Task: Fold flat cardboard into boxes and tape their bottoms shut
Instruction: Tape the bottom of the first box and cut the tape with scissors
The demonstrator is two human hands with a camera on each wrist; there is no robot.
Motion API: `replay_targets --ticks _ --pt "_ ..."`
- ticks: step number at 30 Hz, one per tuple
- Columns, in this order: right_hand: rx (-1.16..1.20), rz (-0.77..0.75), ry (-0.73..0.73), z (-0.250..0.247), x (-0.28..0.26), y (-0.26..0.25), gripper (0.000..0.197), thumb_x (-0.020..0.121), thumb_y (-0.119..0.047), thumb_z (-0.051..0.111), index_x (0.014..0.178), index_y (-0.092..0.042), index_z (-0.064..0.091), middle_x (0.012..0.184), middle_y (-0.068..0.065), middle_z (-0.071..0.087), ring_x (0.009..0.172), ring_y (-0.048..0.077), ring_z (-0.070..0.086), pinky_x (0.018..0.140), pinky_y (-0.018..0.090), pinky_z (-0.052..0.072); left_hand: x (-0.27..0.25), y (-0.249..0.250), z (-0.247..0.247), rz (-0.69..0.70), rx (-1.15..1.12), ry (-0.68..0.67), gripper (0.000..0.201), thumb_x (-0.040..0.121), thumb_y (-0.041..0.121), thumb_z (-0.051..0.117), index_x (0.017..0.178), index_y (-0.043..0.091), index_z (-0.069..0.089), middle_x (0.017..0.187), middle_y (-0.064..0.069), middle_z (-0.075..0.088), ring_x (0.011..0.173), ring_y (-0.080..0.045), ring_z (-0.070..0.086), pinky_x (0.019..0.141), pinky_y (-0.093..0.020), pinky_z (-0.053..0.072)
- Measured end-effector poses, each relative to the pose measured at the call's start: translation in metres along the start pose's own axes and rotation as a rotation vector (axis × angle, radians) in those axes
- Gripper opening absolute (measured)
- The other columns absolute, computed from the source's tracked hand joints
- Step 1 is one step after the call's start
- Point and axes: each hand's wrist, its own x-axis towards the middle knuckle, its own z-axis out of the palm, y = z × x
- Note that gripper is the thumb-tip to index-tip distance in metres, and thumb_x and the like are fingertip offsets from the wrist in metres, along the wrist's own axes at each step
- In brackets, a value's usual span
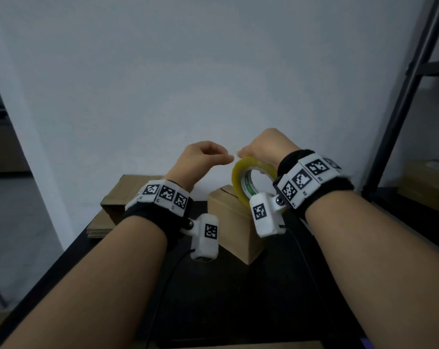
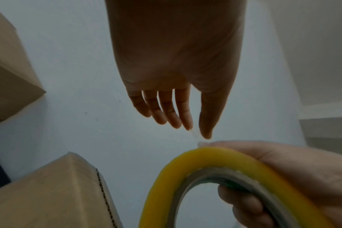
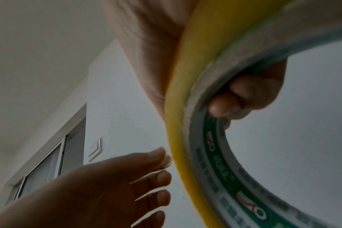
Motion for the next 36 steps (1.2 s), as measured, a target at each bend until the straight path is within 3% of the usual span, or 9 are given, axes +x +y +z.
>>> replay_targets --ticks 3,10,14,17,20,23,27,32,36 --pt "-0.039 0.0 0.007 0.002 -0.002 -0.004 0.032 0.081 -0.03 0.074 0.091 -0.002 0.062 0.074 0.011 0.065 0.064 0.024 0.061 0.053 0.026 0.044 0.002 -0.001 0.004 0.034 0.021 0.081 0.017 0.08 0.022 0.076 0.088 0.008 0.07 0.08 0.004 0.067 0.07 0.0 0.058 0.057 -0.005 0.044" --pt "-0.09 -0.022 0.023 0.004 -0.003 -0.008 0.032 0.081 -0.033 0.074 0.078 -0.008 0.056 0.074 0.006 0.061 0.062 0.018 0.057 0.051 0.025 0.042 0.009 -0.003 0.005 -0.025 0.104 0.161 0.024 0.086 0.027 0.067 0.085 0.003 0.072 0.076 0.001 0.064 0.071 -0.01 0.053 0.067 -0.023 0.044" --pt "-0.051 -0.09 0.028 0.001 -0.007 -0.003 0.039 0.085 -0.036 0.069 0.104 -0.003 0.065 0.097 0.011 0.07 0.078 0.026 0.065 0.073 0.039 0.056 0.009 -0.011 0.01 -0.067 0.119 0.169 0.025 0.086 0.026 0.067 0.085 0.002 0.073 0.076 -0.001 0.065 0.07 -0.011 0.054 0.071 -0.026 0.046" --pt "-0.105 -0.075 0.032 -0.002 -0.014 0.002 0.05 0.084 -0.052 0.062 0.104 -0.006 0.06 0.096 0.005 0.066 0.079 0.022 0.058 0.067 0.032 0.045 0.009 -0.019 0.01 -0.1 0.132 0.202 0.025 0.087 0.026 0.066 0.084 0.003 0.074 0.076 -0.002 0.066 0.071 -0.013 0.055 0.076 -0.029 0.047" --pt "0.122 -0.026 0.013 -0.001 -0.021 0.011 0.054 0.085 -0.056 0.061 0.09 -0.003 0.065 0.07 0.006 0.07 0.057 0.019 0.062 0.057 0.025 0.048 0.008 -0.026 0.009 -0.12 0.144 0.21 0.025 0.089 0.027 0.064 0.082 0.006 0.075 0.076 -0.001 0.067 0.07 -0.012 0.056 0.076 -0.029 0.048" --pt "0.355 0.014 -0.017 0.001 -0.029 0.021 0.049 0.082 -0.057 0.065 0.081 -0.008 0.067 0.061 0.007 0.065 0.049 0.018 0.06 0.051 0.024 0.049 0.008 -0.032 0.01 -0.155 0.135 0.229 0.025 0.09 0.026 0.062 0.074 0.011 0.072 0.072 -0.001 0.067 0.069 -0.016 0.056 0.074 -0.031 0.049" --pt "0.502 0.022 -0.037 0.001 -0.032 0.028 0.049 0.082 -0.056 0.066 0.09 -0.008 0.072 0.068 0.008 0.069 0.055 0.017 0.064 0.052 0.023 0.052 0.007 -0.043 0.01 -0.228 0.081 0.23 0.023 0.092 0.018 0.059 0.08 0.002 0.071 0.074 -0.007 0.065 0.061 -0.017 0.055 0.065 -0.031 0.052" --pt "0.632 -0.003 -0.015 0.004 -0.029 0.028 0.036 0.086 -0.039 0.069 0.101 -0.007 0.072 0.082 0.014 0.072 0.061 0.022 0.064 0.067 0.033 0.056 0.001 -0.051 0.015 -0.308 -0.093 0.17 0.024 0.096 0.011 0.053 0.082 -0.006 0.062 0.075 -0.016 0.061 0.053 -0.026 0.059 0.055 -0.034 0.056" --pt "0.622 -0.013 0.023 0.009 -0.026 0.027 0.039 0.086 -0.036 0.069 0.101 0.0 0.07 0.08 0.018 0.068 0.054 0.022 0.062 0.057 0.028 0.054 0.0 -0.051 0.019 -0.33 -0.13 0.15 0.02 0.099 0.008 0.048 0.086 -0.005 0.056 0.071 -0.018 0.057 0.053 -0.026 0.058 0.047 -0.029 0.053"
